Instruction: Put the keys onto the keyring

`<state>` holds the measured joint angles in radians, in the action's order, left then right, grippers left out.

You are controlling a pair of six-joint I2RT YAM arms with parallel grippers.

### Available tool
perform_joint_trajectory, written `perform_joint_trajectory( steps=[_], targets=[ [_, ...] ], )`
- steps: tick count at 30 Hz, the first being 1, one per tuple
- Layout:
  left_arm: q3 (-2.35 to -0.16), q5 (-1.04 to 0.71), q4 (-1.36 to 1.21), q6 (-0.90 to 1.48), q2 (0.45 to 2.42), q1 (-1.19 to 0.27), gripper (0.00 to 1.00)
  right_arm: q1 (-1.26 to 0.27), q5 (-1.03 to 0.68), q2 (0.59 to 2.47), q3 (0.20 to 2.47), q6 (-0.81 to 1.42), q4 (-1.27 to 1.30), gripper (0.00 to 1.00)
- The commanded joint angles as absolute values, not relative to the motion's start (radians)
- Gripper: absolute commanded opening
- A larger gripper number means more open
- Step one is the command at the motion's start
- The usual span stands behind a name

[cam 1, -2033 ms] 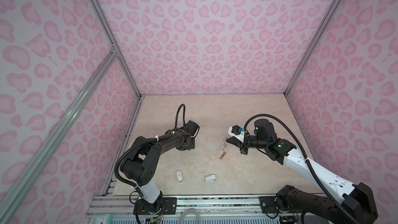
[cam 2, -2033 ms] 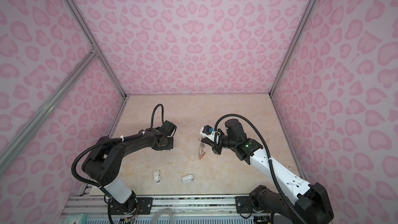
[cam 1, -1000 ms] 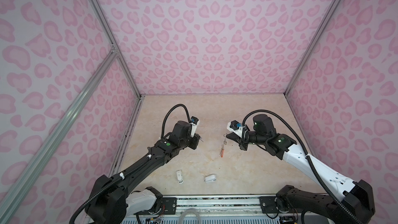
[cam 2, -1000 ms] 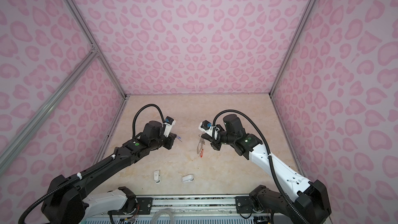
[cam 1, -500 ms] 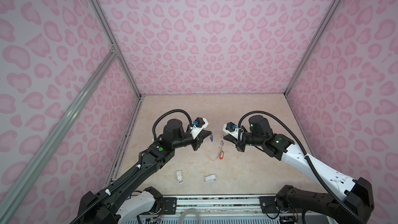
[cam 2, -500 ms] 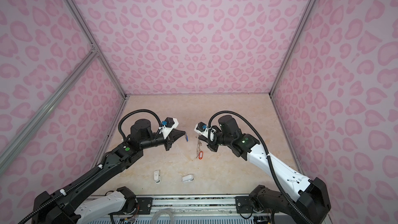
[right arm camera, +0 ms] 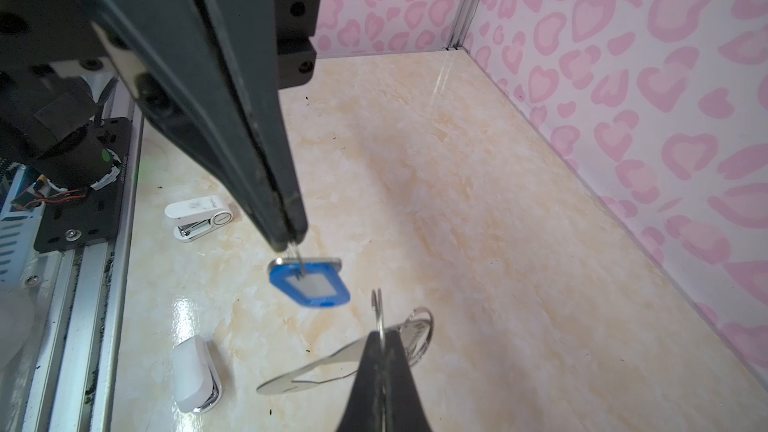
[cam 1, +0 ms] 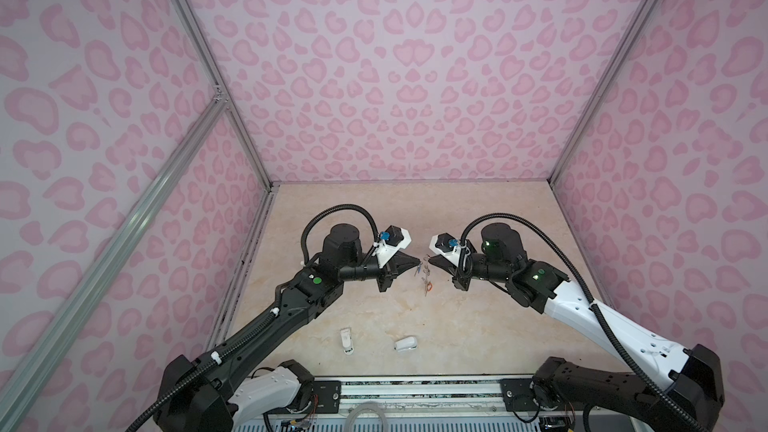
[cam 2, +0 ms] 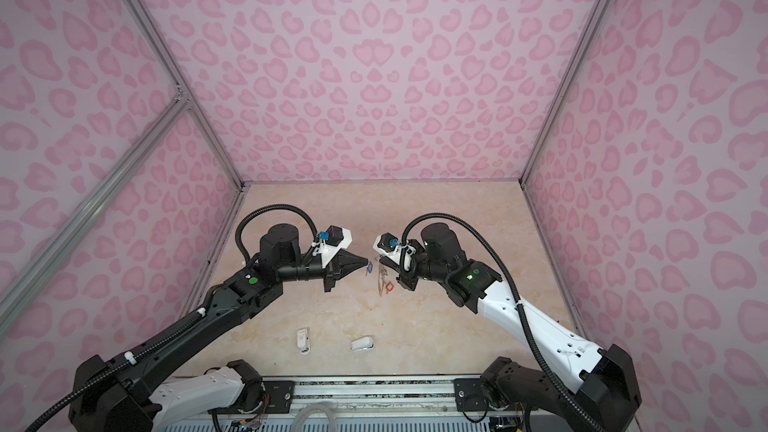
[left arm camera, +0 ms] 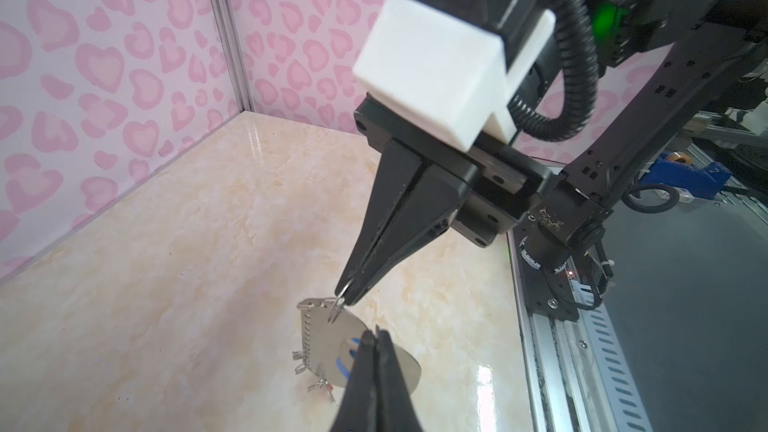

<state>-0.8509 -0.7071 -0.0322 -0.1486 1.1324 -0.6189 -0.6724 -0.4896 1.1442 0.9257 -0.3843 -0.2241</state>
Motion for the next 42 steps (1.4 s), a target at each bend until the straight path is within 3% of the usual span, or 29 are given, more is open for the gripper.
perform_joint_trajectory(
  steps=[1, 42],
  targets=[
    [-0.868, -0.68, -0.07, -0.117, 1.143, -0.627, 0.04, -0.675, -0.492, 1.141, 0.919, -0.365, -0.166, 0.0],
    [-0.904, -0.442, -0.072, -0.007, 1.213, -0.699, 0.04, -0.672, -0.52, 1.092, 0.871, -0.381, -0.196, 0.0]
  ],
)
